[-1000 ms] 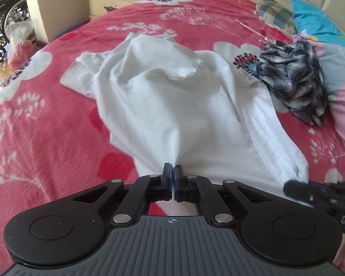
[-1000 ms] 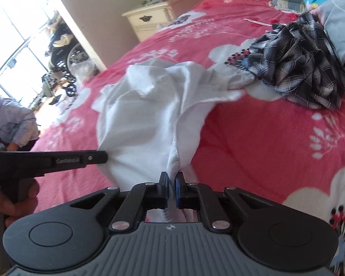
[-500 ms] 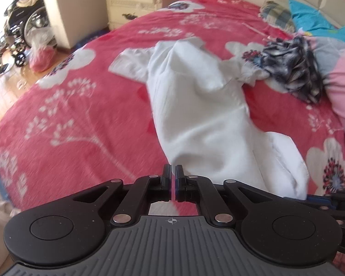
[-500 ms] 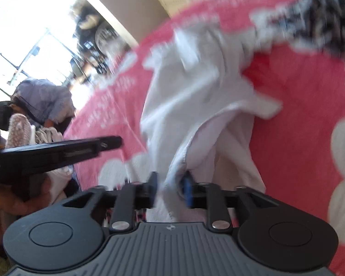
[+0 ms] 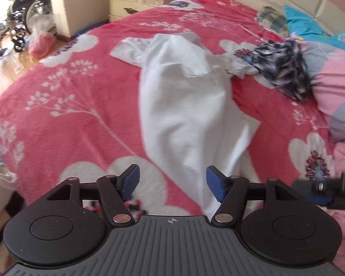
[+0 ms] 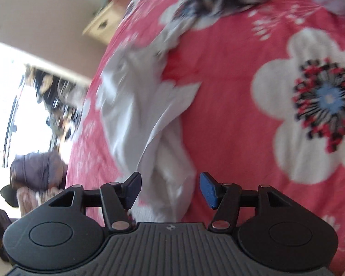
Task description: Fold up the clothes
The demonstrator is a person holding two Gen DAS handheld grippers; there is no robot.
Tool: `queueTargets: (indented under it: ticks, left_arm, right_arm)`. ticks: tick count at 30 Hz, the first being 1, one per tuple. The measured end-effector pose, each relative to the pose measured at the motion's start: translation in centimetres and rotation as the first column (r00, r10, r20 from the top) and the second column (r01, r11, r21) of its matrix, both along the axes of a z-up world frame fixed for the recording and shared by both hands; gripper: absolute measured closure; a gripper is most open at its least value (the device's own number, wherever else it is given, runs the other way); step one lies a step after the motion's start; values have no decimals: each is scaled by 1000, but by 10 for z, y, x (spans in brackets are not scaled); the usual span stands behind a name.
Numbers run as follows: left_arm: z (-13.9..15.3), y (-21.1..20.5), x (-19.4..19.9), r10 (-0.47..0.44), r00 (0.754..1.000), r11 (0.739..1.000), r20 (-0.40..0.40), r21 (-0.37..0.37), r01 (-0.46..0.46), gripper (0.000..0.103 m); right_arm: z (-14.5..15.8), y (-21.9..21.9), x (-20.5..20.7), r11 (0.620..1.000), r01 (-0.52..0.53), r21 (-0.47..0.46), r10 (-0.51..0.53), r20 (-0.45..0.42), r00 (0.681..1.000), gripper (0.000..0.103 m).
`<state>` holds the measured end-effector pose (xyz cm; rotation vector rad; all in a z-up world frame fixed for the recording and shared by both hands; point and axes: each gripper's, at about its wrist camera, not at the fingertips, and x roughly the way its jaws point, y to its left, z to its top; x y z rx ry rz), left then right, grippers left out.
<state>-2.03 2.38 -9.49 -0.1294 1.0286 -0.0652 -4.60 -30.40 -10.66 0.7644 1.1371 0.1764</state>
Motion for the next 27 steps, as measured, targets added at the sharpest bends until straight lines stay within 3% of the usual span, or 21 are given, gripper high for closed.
queueTargets:
  ticks: [4,7,10,17,21,27]
  left_arm:
    - [-19,-35,7,-136,989,990,-62,-33,135,36]
    - [-39,-60,15,-169,977,984,-131,38,175,38]
    - [-56,-72,20,-167,972,978,-164,94,184,49]
    - [-72,-95,24,-168,970,962,-177,185,201,57]
    - [-59,-102,14,-189,972,928,-140,297,223,57]
    - [-61,-117,13,-233,966,896,-109,361,257,61]
  right_arm:
    - [-11,-25,16,995,100,-1,-100,-1,995,44]
    - [-17,-28,28,994,114,4,-114,0,994,44]
    - [-24,-23,36,994,110,16,-110,-6,994,44]
    - [-32,-13,39,997,72,15,-71,-33,997,44]
    - [-35,-15,37,997,71,18,-70,-34,997,44]
    - [-32,-23,32,996,82,22,-82,-22,996,44]
